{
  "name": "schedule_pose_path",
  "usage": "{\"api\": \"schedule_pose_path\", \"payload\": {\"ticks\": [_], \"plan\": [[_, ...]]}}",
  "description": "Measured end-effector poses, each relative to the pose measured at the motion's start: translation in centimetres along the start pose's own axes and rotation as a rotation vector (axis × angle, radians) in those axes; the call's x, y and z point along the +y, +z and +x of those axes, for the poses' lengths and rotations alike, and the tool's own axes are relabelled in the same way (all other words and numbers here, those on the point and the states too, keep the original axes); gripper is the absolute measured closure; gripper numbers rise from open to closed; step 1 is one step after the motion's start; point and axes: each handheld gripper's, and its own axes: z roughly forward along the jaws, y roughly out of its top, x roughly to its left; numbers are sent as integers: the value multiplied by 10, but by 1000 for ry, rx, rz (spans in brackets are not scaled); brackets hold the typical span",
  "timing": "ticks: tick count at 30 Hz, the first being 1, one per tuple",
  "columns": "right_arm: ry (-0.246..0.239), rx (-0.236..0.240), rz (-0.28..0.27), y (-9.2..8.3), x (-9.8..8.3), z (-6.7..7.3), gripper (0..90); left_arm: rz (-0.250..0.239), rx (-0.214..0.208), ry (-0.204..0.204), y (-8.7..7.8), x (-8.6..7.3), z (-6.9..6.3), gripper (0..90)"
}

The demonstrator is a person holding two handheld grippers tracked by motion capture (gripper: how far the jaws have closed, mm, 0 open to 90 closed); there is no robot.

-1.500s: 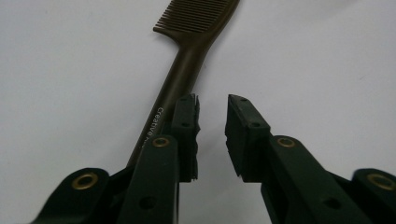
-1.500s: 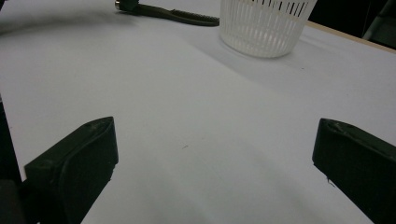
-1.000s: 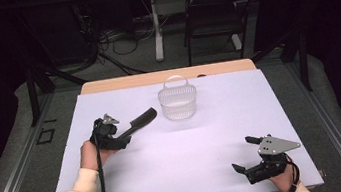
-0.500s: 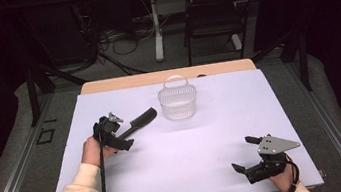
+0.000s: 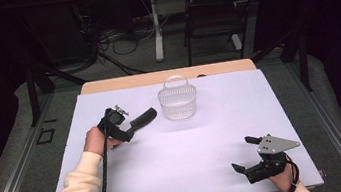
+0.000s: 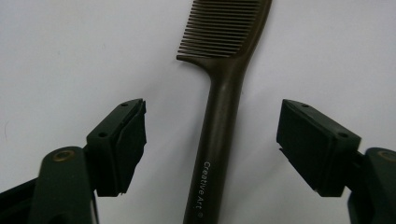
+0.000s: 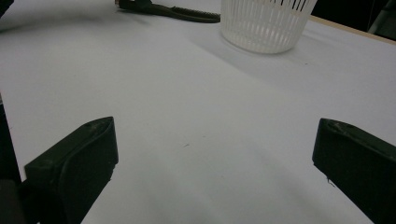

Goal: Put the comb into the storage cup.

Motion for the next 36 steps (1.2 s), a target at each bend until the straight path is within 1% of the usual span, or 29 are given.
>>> {"api": "schedule_pose_path", "payload": {"ticks": [2,3,5,6,7,8,9,10,12,13,14,16,17,18,19,26,31,34,36], "plan": [[0,-1,0,0,0,0,0,20,-9,3,2,3,0,303],[1,0,0,0,0,0,0,32,-7,14,3,5,0,325],[2,0,1,0,0,0,0,48,-19,18,6,7,-1,371],[2,0,1,0,0,0,0,54,-21,29,7,8,0,396],[3,1,1,0,0,0,0,61,-34,30,7,10,0,423],[4,1,1,1,0,0,0,66,-36,32,8,11,0,450],[4,1,2,1,0,0,0,73,-47,41,9,13,1,471],[4,1,2,1,-1,0,0,78,-53,39,10,14,1,491],[4,0,3,1,-1,-1,0,92,-62,52,12,17,2,524],[4,0,3,1,-1,-1,0,98,-57,59,13,18,2,543],[6,0,2,1,-1,-1,0,114,-63,66,14,20,2,561],[4,0,3,1,-1,-1,0,122,-79,65,16,22,3,588],[5,0,3,1,-1,-1,0,132,-80,70,17,23,4,602],[4,0,3,1,-1,-1,0,138,-90,73,17,25,4,615],[5,1,3,1,-1,-1,0,139,-91,71,18,25,4,630],[3,1,4,0,-1,-1,0,187,-109,98,23,30,6,680],[3,1,4,1,-1,-1,0,192,-126,97,24,31,7,700],[4,1,5,1,-1,-1,0,196,-127,105,24,32,7,706],[4,0,5,1,-1,-1,0,201,-125,118,24,32,6,712]]}}
